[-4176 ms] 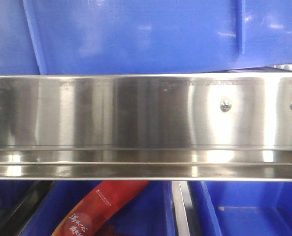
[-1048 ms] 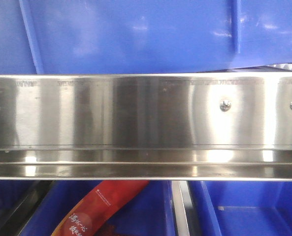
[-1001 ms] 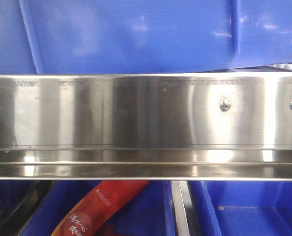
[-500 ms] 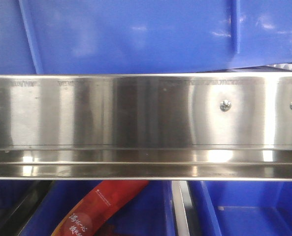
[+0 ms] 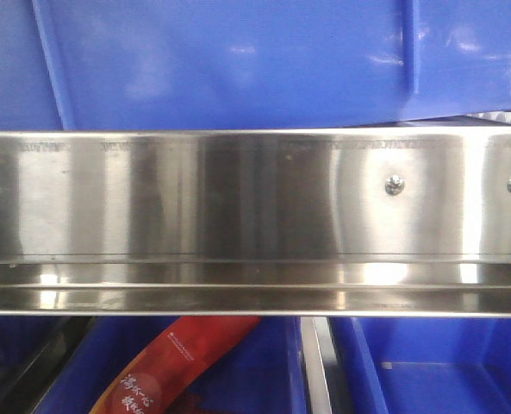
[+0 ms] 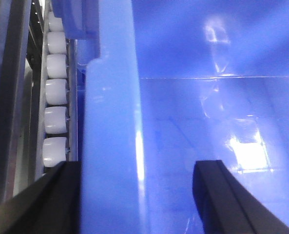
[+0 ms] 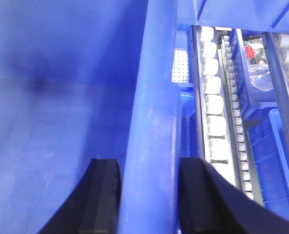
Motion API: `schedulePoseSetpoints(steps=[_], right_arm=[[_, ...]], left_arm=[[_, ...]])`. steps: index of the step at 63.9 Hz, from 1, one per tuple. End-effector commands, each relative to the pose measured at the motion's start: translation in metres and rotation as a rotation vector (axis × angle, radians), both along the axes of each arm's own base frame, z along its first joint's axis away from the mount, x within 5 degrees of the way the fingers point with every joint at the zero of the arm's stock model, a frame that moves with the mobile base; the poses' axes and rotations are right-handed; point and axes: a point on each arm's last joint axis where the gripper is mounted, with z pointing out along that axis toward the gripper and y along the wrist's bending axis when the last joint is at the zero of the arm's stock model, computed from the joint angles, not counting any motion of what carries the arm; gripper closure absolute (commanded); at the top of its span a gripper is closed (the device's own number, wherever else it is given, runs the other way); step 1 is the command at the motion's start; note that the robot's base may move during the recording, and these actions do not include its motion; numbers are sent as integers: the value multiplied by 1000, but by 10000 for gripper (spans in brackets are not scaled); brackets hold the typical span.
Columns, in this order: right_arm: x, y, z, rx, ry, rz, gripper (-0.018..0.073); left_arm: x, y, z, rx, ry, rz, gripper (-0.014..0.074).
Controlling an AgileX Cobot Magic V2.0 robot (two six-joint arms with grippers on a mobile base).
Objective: Move blue bin to conveyor side
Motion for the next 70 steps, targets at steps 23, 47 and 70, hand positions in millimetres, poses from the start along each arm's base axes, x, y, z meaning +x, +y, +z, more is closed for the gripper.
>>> schedulePoseSetpoints(steps=[23, 47, 70], right_arm=[[-1, 0, 0, -3, 0, 7, 634], [-1, 0, 0, -3, 0, 7, 634], [-1, 0, 0, -3, 0, 7, 634]], left_arm=[[-3, 3, 19, 23, -7, -6, 249], [3, 4, 10, 22, 16, 11, 249], [2, 5, 9, 38, 30, 12, 249]])
